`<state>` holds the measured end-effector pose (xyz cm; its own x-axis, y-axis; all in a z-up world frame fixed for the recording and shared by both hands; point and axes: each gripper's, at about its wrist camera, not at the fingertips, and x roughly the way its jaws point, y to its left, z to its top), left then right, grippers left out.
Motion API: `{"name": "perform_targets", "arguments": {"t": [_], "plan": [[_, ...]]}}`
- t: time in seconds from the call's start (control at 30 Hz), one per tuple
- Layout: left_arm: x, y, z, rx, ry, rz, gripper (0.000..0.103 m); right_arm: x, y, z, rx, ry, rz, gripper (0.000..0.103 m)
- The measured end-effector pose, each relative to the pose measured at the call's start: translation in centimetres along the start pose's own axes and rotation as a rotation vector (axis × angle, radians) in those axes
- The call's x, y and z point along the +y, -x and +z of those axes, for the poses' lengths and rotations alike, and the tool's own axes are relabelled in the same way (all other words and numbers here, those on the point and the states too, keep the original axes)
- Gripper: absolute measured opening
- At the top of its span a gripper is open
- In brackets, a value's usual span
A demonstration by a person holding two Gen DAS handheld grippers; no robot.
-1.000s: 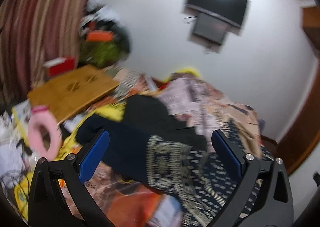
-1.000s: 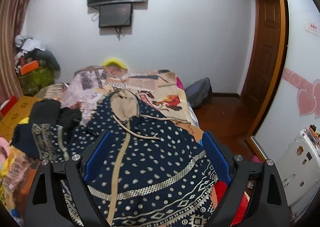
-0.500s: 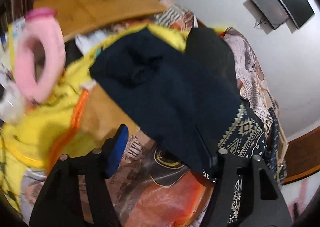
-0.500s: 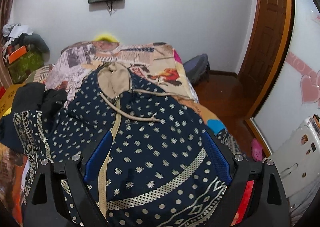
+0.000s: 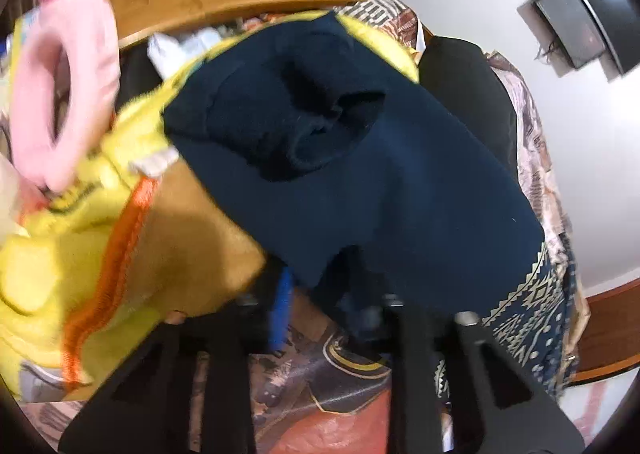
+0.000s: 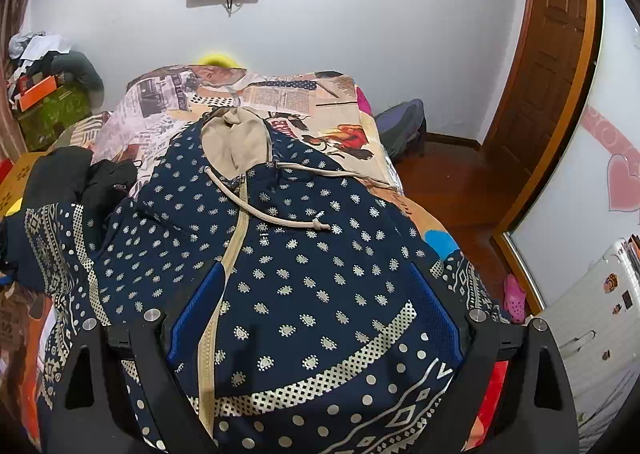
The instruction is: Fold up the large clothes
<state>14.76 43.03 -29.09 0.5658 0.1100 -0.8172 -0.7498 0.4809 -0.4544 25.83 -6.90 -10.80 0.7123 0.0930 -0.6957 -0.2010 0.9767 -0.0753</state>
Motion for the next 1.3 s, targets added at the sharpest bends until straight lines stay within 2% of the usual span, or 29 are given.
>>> {"name": "perform_targets", "arguments": {"t": [0.03,0.1,0.23,0.37,0.47,0.67,0.83,0.97,1.07,1.2,1.3], "plan": [[-0.5,0.4,0.2,-0.01,-0.022,0.01,0.006,-0.1,0.1,0.0,0.0,0.0,0.001,0.089],[-1.8,2.0,0.1,-0.058,-0.087,0.023,0.004,-0.3,0.4,0.1,-0.004,0.001,0.002,0.089],[-5.3,6.8,0.0,-0.174,-0.205,0.001,0.002,-0.9,1.3,0.3,-0.025,0.003,0.0,0.089],[-10.6,12.6,-0.6,-0.301,-0.328,-0.067,0.002,-1.4,2.1,0.6,-0.049,-0.003,0.012,0.089],[-14.4,15.6,-0.7,-0.37,-0.396,-0.119,0.002,-1.7,2.6,0.7,-0.063,0.001,0.031,0.089],[-23.1,19.2,-3.2,-0.427,-0.563,-0.238,0.002,-2.6,3.5,0.7,-0.098,0.018,0.037,0.089],[-29.4,19.3,-6.8,-0.397,-0.679,-0.325,0.002,-3.5,3.9,0.5,-0.112,0.026,0.041,0.089],[-34.2,18.3,-11.0,-0.337,-0.786,-0.393,0.002,-4.4,3.9,0.3,-0.113,0.033,0.037,0.089],[-37.4,16.7,-14.9,-0.26,-0.879,-0.429,0.002,-5.2,3.7,0.0,-0.107,0.033,0.036,0.089],[-39.8,13.8,-19.6,-0.142,-0.961,-0.388,0.002,-6.0,3.5,-0.5,-0.1,0.04,0.034,0.089],[-40.3,10.9,-23.4,-0.016,-1.014,-0.356,0.002,-6.6,3.3,-0.8,-0.091,0.043,0.03,0.089]]}}
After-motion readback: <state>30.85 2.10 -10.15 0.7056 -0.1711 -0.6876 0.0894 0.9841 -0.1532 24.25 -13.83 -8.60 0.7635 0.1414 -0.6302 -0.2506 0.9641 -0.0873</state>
